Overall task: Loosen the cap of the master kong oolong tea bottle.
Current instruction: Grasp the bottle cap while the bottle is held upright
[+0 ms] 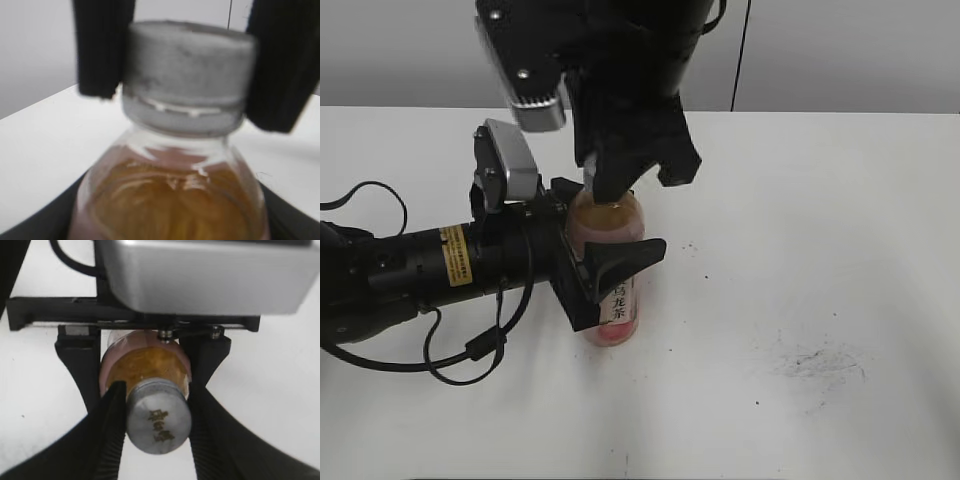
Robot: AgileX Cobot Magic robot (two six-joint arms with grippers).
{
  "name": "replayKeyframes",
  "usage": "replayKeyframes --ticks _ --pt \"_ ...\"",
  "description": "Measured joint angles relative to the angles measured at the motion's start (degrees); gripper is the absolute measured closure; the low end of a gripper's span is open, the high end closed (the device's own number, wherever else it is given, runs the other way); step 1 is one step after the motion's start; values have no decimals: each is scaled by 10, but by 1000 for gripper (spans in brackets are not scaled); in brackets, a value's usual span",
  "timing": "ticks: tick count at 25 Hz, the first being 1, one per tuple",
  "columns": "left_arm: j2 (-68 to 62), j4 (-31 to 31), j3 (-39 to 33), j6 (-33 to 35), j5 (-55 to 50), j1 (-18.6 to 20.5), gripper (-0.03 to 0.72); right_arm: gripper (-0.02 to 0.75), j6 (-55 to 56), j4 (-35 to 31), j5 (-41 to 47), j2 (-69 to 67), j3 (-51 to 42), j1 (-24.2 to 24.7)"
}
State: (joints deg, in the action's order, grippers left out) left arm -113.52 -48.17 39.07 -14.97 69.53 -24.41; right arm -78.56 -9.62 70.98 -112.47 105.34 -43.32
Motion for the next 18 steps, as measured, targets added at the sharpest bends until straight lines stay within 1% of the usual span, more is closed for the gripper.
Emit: replayKeyframes --ticks 5,9,13,18 --pt "0 2 0 0 0 0 242 454 -199 13 3 1 0 0" --pt "0 4 0 0 -1 0 242 454 -314 33 5 2 1 -1" --pt "0 7 1 -1 -2 0 242 454 -407 51 5 2 1 -1" --pt "0 9 1 -1 -3 0 242 454 -439 49 5 2 1 -1"
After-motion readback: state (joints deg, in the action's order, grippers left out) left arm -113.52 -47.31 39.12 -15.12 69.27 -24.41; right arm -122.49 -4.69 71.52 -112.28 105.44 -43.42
